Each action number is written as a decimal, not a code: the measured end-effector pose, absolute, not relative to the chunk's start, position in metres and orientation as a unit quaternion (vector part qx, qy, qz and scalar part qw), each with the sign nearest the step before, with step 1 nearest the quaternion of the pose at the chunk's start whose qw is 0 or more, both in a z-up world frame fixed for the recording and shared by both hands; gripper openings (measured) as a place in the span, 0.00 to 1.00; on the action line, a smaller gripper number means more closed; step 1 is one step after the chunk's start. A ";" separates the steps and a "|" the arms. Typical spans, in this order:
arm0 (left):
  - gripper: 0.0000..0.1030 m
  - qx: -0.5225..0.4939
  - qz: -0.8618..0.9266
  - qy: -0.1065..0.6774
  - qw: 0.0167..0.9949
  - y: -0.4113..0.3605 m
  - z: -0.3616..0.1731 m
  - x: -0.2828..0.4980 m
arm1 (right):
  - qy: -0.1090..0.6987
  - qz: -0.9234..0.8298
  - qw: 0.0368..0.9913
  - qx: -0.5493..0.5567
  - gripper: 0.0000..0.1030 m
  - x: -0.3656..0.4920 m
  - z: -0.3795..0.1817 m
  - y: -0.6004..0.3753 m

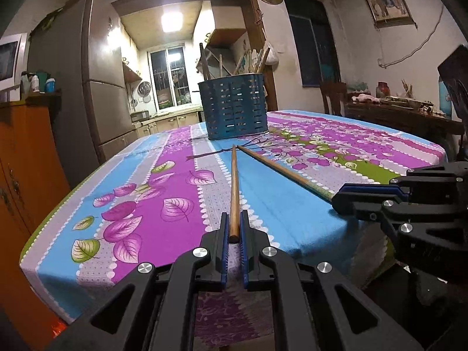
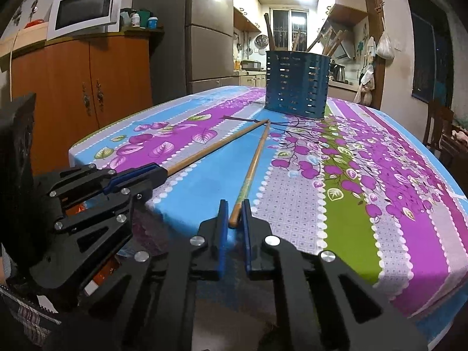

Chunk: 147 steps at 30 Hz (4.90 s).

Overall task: Organize utensils
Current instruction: 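Close the right gripper on the last chopstick and lift it, then carry both held chopsticks over the blue holder, then lower both chopsticks into the holder slots, then open both grippers and withdraw them from the holder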

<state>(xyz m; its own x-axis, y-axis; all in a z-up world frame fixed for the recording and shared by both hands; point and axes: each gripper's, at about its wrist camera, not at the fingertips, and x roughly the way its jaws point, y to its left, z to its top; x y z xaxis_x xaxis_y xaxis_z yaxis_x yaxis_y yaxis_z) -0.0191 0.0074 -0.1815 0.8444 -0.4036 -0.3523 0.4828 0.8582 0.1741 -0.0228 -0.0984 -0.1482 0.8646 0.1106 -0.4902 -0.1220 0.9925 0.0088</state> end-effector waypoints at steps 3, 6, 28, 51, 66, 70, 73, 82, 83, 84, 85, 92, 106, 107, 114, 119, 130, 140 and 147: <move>0.08 0.130 -0.233 0.153 0.951 0.006 -0.181 -0.020 | 0.251 0.062 0.966 -0.006 0.07 -0.023 -0.147 -0.100; 0.08 0.130 -0.232 0.153 0.952 0.007 -0.178 -0.020 | 0.235 0.062 0.970 -0.002 0.06 -0.028 -0.142 -0.103; 0.07 0.077 -0.219 0.096 0.968 0.025 -0.045 -0.013 | 0.118 0.057 0.991 -0.022 0.05 -0.027 -0.039 -0.147; 0.07 0.073 -0.186 0.113 0.973 -0.009 0.034 0.061 | 0.079 0.097 0.992 -0.022 0.05 0.033 0.044 -0.167; 0.07 0.119 -0.149 0.112 0.975 -0.037 0.042 0.092 | 0.102 0.098 0.990 0.000 0.05 0.087 0.077 -0.191; 0.07 0.127 -0.153 0.104 0.975 -0.045 0.051 0.097 | 0.097 0.090 0.991 -0.002 0.05 0.098 0.089 -0.197; 0.07 0.125 -0.171 0.096 0.973 -0.053 0.066 0.103 | 0.089 0.084 0.992 -0.001 0.05 0.108 0.104 -0.203; 0.07 0.055 -0.276 0.072 0.957 -0.080 0.150 0.148 | 0.027 0.060 0.998 0.021 0.05 0.141 0.168 -0.229; 0.07 0.046 -0.281 0.066 0.956 -0.083 0.158 0.156 | 0.021 0.060 0.998 0.025 0.05 0.145 0.173 -0.232; 0.07 0.036 -0.284 0.057 0.956 -0.086 0.166 0.165 | 0.013 0.056 0.998 0.026 0.05 0.151 0.178 -0.234; 0.07 0.030 -0.287 0.053 0.956 -0.087 0.170 0.170 | 0.008 0.054 0.998 0.028 0.05 0.155 0.181 -0.235; 0.07 0.003 -0.280 0.034 0.959 -0.108 0.169 0.228 | -0.012 0.035 0.998 0.053 0.05 0.199 0.169 -0.247; 0.08 0.028 -0.250 0.091 0.964 -0.120 0.082 0.274 | 0.059 0.013 0.992 0.113 0.64 0.245 0.070 -0.262; 0.08 0.029 -0.248 0.088 0.964 -0.119 0.083 0.272 | 0.047 0.009 0.992 0.116 0.68 0.237 0.071 -0.264; 0.83 0.019 -0.203 0.005 0.979 -0.083 0.120 0.209 | -0.021 -0.038 0.995 0.094 0.84 0.157 0.104 -0.274; 0.96 0.043 -0.135 -0.078 0.987 -0.051 0.134 0.130 | -0.068 -0.112 0.990 0.061 0.95 0.068 0.110 -0.271; 0.96 0.084 -0.081 0.047 0.992 -0.030 0.050 0.047 | 0.064 -0.190 0.979 0.041 0.95 -0.011 0.034 -0.237; 0.96 0.079 -0.098 0.142 0.982 -0.034 -0.028 0.038 | 0.112 -0.181 0.977 -0.021 0.95 -0.004 -0.008 -0.181; 0.96 0.041 -0.116 0.129 0.984 -0.024 -0.025 0.032 | 0.116 -0.168 0.979 -0.004 0.95 -0.003 -0.007 -0.173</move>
<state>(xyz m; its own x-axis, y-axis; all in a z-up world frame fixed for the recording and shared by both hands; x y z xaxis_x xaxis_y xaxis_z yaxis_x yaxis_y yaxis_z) 0.0316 -0.0245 -0.0246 0.9399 -0.2182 -0.2628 0.2391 0.9697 0.0502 -0.0031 -0.1734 -0.0074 0.9169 -0.3295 -0.2252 0.3275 0.9437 -0.0474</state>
